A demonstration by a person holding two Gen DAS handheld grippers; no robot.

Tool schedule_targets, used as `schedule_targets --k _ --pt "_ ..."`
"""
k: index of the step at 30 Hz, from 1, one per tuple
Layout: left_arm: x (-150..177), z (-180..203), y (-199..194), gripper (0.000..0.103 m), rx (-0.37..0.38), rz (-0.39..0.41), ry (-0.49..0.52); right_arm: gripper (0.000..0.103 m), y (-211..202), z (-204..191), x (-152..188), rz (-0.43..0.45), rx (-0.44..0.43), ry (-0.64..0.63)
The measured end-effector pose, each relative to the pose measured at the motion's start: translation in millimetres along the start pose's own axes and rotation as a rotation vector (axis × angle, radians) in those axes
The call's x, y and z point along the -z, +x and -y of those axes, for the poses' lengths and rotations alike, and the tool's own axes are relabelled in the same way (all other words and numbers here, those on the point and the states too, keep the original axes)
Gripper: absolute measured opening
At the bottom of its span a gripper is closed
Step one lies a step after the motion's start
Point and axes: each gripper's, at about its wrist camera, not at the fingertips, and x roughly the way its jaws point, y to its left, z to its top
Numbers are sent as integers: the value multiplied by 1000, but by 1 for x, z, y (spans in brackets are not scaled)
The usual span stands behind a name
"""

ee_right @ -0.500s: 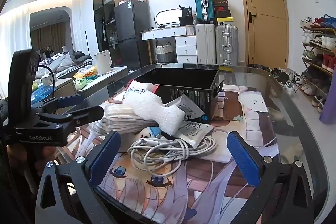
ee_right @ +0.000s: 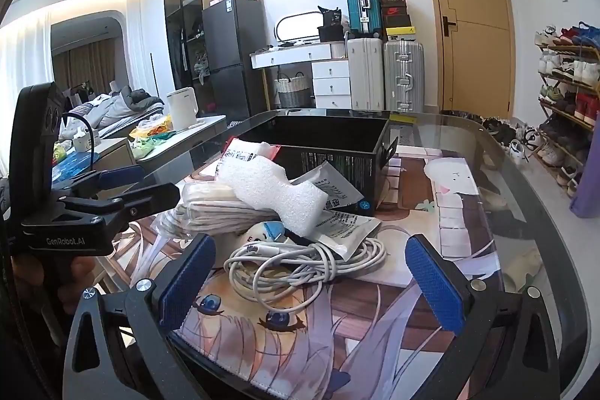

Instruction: Organize soft objects

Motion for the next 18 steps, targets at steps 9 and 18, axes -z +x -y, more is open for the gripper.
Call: schedule_targets --k 9,18 --pt "-1 2 5 103 -4 -1 3 103 -1 -2 1 2 0 1" --pt "-1 0 4 103 -3 -2 3 103 -2 -3 3 -3 0 -3"
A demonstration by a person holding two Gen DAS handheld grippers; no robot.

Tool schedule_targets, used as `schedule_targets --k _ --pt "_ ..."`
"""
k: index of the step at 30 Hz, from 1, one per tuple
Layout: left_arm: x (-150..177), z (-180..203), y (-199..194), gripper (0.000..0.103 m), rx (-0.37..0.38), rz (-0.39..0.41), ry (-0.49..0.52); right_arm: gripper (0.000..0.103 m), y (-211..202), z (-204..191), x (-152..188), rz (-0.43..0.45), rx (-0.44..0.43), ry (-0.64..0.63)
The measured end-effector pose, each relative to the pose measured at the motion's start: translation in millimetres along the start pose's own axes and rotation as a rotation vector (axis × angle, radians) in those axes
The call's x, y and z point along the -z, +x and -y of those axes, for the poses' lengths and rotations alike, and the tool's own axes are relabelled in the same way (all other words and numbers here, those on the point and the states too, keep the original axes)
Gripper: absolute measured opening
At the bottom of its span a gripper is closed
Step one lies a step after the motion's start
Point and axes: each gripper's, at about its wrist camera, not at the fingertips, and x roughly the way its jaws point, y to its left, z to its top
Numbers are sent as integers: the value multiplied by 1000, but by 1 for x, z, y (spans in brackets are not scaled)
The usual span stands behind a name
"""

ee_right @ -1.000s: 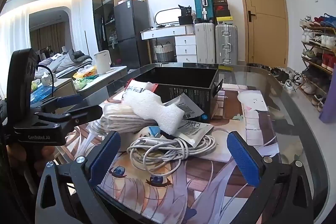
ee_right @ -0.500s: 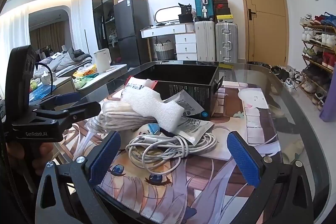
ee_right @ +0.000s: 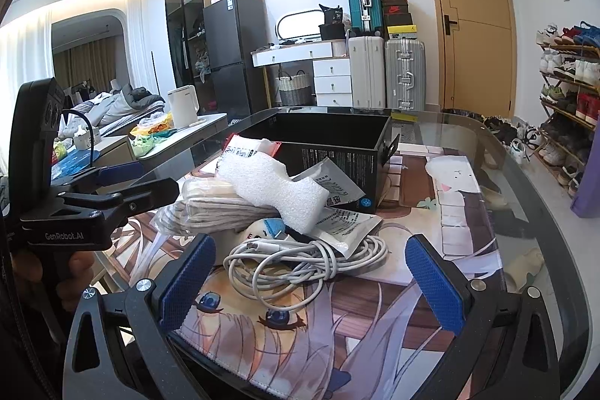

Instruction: Organize soft objects

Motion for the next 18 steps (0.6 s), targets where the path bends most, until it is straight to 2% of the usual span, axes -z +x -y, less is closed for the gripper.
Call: schedule_targets --k 18 --pt "1 1 1 103 -1 1 -1 103 -1 -1 0 0 0 -1"
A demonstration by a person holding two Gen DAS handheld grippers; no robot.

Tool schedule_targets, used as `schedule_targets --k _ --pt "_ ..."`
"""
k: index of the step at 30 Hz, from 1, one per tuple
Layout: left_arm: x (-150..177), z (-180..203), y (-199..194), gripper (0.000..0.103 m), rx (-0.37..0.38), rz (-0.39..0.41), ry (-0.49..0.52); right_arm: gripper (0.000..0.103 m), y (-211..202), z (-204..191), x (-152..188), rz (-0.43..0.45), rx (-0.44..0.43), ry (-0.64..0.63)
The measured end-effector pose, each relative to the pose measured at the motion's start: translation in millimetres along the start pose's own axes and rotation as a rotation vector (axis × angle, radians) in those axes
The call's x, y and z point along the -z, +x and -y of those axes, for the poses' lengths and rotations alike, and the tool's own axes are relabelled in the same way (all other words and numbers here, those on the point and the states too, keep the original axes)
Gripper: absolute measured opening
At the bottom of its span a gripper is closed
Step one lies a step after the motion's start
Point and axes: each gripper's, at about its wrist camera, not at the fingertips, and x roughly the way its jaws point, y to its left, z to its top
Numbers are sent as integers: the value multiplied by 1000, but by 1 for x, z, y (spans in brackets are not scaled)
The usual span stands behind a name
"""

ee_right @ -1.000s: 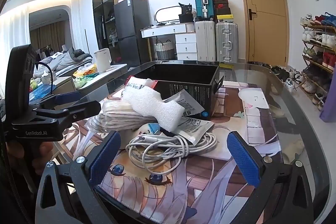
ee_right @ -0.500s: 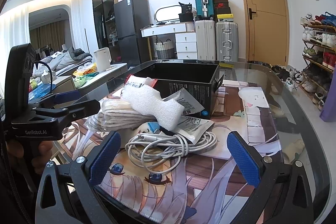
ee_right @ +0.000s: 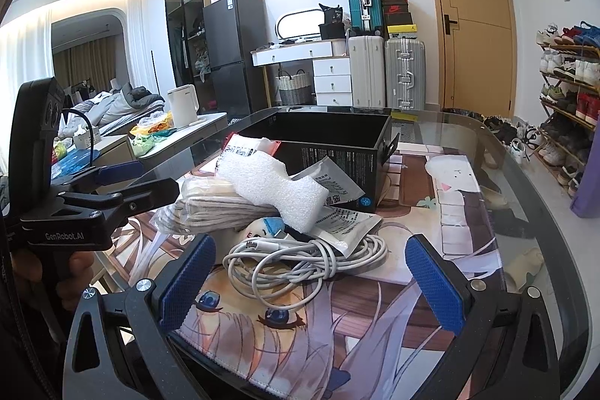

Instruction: Organize soft objects

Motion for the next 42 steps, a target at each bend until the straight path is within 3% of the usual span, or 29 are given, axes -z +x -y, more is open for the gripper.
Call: schedule_targets --k 42 --pt "3 -11 2 103 -4 1 -1 103 3 2 5 -16 5 2"
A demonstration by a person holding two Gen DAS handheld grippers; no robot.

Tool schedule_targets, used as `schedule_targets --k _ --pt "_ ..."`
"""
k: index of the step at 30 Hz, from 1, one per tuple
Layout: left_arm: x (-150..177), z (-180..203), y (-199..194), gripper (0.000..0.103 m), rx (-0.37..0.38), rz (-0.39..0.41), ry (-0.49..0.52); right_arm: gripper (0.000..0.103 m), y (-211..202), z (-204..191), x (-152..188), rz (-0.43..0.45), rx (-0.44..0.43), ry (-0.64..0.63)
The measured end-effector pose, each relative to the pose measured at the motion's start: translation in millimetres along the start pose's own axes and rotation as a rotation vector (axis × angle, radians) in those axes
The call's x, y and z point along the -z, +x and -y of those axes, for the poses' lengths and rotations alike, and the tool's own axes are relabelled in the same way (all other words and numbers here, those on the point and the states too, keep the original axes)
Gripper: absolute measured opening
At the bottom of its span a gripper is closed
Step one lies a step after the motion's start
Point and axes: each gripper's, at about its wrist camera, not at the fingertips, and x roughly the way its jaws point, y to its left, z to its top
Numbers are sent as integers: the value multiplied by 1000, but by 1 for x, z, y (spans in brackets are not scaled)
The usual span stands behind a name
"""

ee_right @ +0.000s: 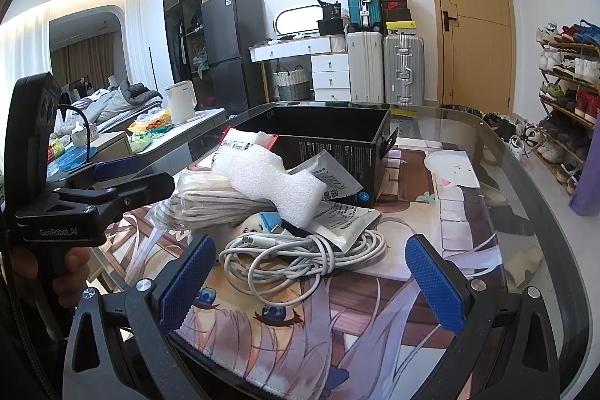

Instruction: Organize soft objects

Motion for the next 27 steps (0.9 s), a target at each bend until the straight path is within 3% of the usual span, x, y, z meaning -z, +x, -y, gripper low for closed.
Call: schedule_targets --k 16,27 --pt "-1 1 1 103 -5 2 -3 103 -6 4 -8 9 -6 31" --pt "-12 -5 5 103 3 -13 -15 103 4 -6 -26 -35 -17 26"
